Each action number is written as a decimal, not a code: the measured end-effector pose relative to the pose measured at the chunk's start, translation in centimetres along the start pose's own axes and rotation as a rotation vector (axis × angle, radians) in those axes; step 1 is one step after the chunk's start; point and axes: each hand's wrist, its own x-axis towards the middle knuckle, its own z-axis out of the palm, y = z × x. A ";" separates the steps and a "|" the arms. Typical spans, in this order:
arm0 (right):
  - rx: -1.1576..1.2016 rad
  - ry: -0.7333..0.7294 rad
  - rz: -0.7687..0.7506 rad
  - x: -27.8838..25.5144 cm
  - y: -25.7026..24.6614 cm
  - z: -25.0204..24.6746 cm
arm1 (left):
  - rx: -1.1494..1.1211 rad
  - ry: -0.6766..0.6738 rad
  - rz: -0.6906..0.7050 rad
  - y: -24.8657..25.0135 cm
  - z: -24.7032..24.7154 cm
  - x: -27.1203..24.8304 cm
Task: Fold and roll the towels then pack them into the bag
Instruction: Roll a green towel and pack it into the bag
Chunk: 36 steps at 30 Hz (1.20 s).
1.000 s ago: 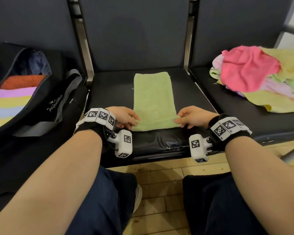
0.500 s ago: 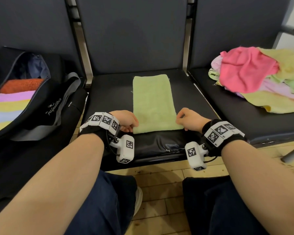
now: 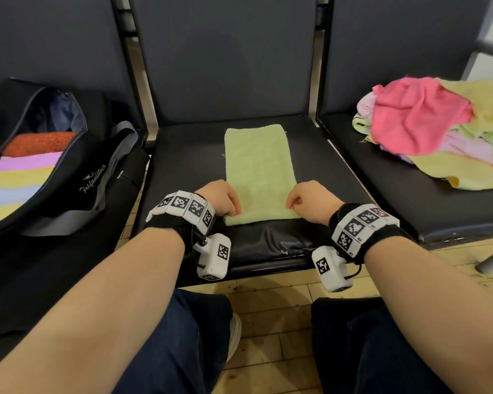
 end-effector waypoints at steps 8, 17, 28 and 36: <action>-0.063 -0.153 0.012 -0.8 -0.1 -1.0 | 0.227 -0.108 0.052 0.5 -0.6 -0.6; -0.058 -0.122 -0.017 -0.9 0.0 -0.9 | 0.250 -0.062 0.079 0.2 -0.1 -0.6; 0.024 -0.137 0.044 -1.3 0.3 -1.4 | 0.156 -0.097 0.116 0.4 -0.4 -0.6; 0.113 -0.114 0.107 -0.8 1.1 -1.3 | -0.066 -0.125 0.032 0.7 0.2 -0.4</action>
